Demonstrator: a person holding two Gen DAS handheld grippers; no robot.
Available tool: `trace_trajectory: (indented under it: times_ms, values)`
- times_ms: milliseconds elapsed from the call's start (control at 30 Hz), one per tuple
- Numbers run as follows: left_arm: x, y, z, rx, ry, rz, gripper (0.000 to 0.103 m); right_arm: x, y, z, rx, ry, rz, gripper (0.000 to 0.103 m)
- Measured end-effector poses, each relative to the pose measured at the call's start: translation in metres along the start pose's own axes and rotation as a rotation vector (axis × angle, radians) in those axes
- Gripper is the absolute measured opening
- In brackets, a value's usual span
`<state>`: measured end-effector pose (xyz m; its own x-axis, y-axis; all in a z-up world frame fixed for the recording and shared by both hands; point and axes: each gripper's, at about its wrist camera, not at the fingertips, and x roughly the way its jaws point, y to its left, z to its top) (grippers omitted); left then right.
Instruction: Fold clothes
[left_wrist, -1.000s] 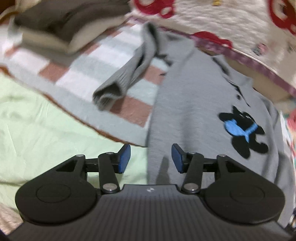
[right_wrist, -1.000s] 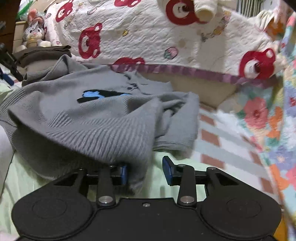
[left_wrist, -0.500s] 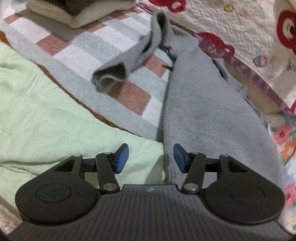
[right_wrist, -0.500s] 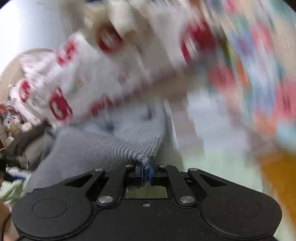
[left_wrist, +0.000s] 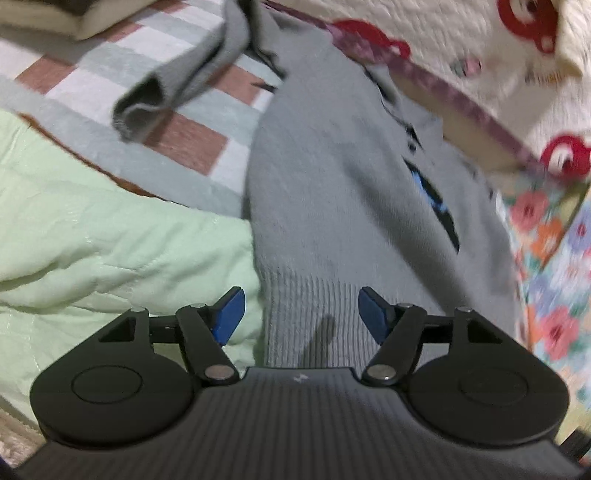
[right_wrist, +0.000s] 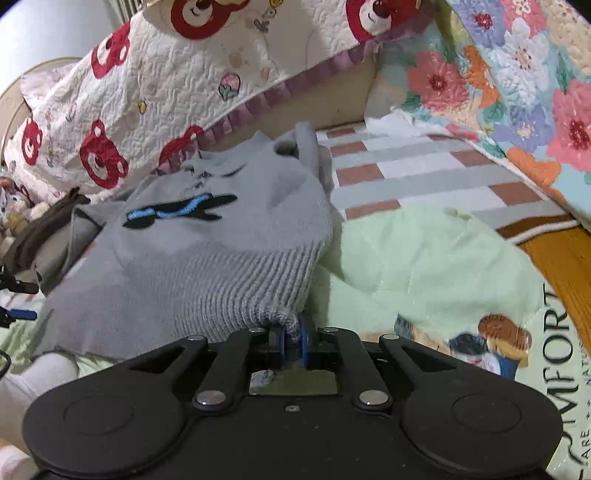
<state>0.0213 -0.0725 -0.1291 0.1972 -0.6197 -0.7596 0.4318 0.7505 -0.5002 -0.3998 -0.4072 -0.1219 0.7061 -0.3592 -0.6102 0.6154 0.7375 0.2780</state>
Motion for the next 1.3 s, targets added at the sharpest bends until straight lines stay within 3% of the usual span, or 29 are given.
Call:
trace_trajectory:
  times_ms: [67, 200, 233, 367, 467, 600, 733, 800, 833, 867, 967, 1000, 1100, 1167, 1233, 1300]
  values:
    - [0.003, -0.004, -0.002, 0.016, 0.023, 0.022, 0.067, 0.000, 0.002, -0.002, -0.012, 0.001, -0.007, 0.012]
    - [-0.008, -0.005, -0.007, 0.013, -0.027, 0.206, 0.067, -0.003, 0.009, -0.006, -0.071, -0.013, -0.040, 0.013]
    - [-0.010, -0.003, -0.006, -0.002, -0.043, 0.217, 0.068, -0.003, 0.011, -0.007, -0.093, -0.018, -0.055, 0.013]
    - [-0.002, 0.008, -0.001, -0.062, 0.005, 0.099, 0.075, 0.005, 0.009, -0.009, -0.091, 0.001, -0.070, 0.013]
    - [0.013, 0.016, -0.001, -0.105, 0.062, 0.086, 0.076, 0.012, 0.005, -0.010, -0.059, 0.019, -0.060, 0.013]
    - [0.018, 0.022, 0.001, -0.190, 0.047, 0.055, 0.087, 0.016, 0.003, -0.010, -0.047, 0.032, -0.045, 0.017]
    - [0.022, 0.005, -0.006, -0.084, 0.040, 0.104, 0.087, 0.021, 0.002, -0.011, -0.053, 0.049, -0.043, 0.020]
    - [0.026, -0.009, -0.009, 0.016, 0.025, 0.161, 0.075, 0.022, 0.000, -0.011, -0.039, 0.050, -0.041, 0.022]
    - [0.028, -0.017, -0.011, 0.070, 0.016, 0.193, 0.047, 0.023, -0.001, -0.012, -0.035, 0.050, -0.040, 0.022]
    - [0.028, -0.025, -0.013, 0.127, 0.007, 0.217, 0.009, 0.023, 0.000, -0.012, -0.041, 0.049, -0.038, 0.022]
    - [0.008, -0.056, -0.018, 0.306, -0.075, 0.290, 0.009, 0.019, 0.007, -0.008, -0.098, 0.034, -0.032, 0.007]
    - [-0.008, -0.065, -0.017, 0.343, -0.131, 0.294, 0.008, 0.008, 0.012, -0.002, -0.113, 0.014, -0.008, 0.007]
    - [-0.067, -0.073, -0.004, 0.332, -0.293, 0.287, 0.006, -0.038, 0.026, 0.024, -0.117, -0.065, 0.133, 0.007]
    - [-0.096, -0.070, 0.003, 0.340, -0.369, 0.335, 0.005, -0.059, 0.032, 0.035, -0.078, -0.075, 0.256, 0.003]
    - [-0.103, -0.058, 0.010, 0.333, -0.367, 0.386, 0.000, -0.072, 0.036, 0.042, -0.045, -0.060, 0.352, 0.004]
    - [-0.090, -0.038, 0.013, 0.299, -0.306, 0.444, 0.000, -0.062, 0.039, 0.036, -0.058, -0.007, 0.331, 0.004]
